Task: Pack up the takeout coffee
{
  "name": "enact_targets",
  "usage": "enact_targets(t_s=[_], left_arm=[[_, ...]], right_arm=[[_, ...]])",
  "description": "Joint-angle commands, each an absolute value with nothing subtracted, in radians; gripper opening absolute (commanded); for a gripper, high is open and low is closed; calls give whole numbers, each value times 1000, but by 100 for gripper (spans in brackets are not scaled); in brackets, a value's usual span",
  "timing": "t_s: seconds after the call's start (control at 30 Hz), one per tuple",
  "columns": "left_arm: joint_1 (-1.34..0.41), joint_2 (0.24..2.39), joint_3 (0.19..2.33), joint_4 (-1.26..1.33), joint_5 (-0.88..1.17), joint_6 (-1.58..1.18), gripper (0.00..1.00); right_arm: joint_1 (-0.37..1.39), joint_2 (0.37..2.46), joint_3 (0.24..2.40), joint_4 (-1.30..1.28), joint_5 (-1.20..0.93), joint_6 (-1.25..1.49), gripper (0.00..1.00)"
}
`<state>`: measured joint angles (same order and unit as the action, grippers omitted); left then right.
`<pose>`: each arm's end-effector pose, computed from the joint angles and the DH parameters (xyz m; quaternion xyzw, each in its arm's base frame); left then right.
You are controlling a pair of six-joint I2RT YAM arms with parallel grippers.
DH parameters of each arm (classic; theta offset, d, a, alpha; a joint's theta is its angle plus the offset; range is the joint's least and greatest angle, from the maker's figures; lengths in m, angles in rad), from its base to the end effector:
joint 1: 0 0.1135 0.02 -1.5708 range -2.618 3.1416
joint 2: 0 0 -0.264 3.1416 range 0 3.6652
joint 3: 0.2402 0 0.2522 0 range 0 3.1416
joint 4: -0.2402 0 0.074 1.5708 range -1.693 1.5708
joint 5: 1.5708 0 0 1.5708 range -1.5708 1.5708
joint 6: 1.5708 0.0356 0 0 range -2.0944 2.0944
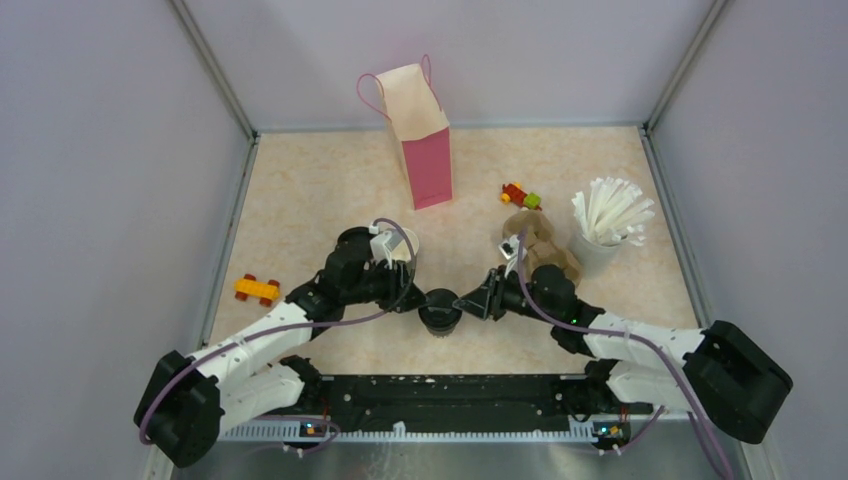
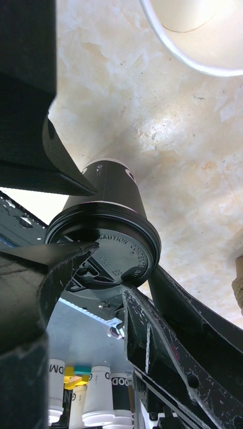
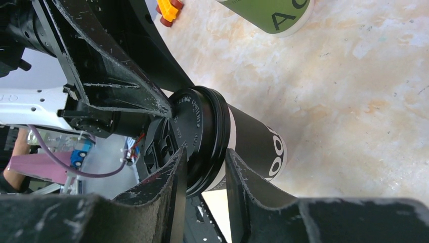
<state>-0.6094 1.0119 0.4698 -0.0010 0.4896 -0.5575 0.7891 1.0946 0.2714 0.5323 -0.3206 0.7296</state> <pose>0.1635 -0.1345 0.2079 0.1410 0.8415 -0.4389 0.2817 0.1419 0.1589 0.1784 -0.1188 0.7887 0.4987 0.3394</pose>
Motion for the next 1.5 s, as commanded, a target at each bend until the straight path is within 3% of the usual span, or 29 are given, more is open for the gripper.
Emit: enact_targets(t_s=[0.0,0.5,0.8,1.1,1.2,1.4,1.47], left_arm=[[-606,1057,455,-151,376,-503,42],[-607,1061,451,-163,358,-506,39],[-609,1039,445,-161,371,-525,38],[-613,1046,452,-156,378,-532,37],[-614,1046,449,-156,377,-532,37],[-614,1049,452,-153,382,-538,37],[-615,1051,451,-153,381,-538,37]], right_arm=[[784,1196,149,363,-281,685,30],[876,1263,116,410,-159,741,29],[861,1050,431,122,-150,710,49],[856,945,572,-94,-140,684,51],[865,923,557,-18,-214,698,44],[919,1008,571,120,-306,713,15],[925,1045,564,193,-352,730,11]])
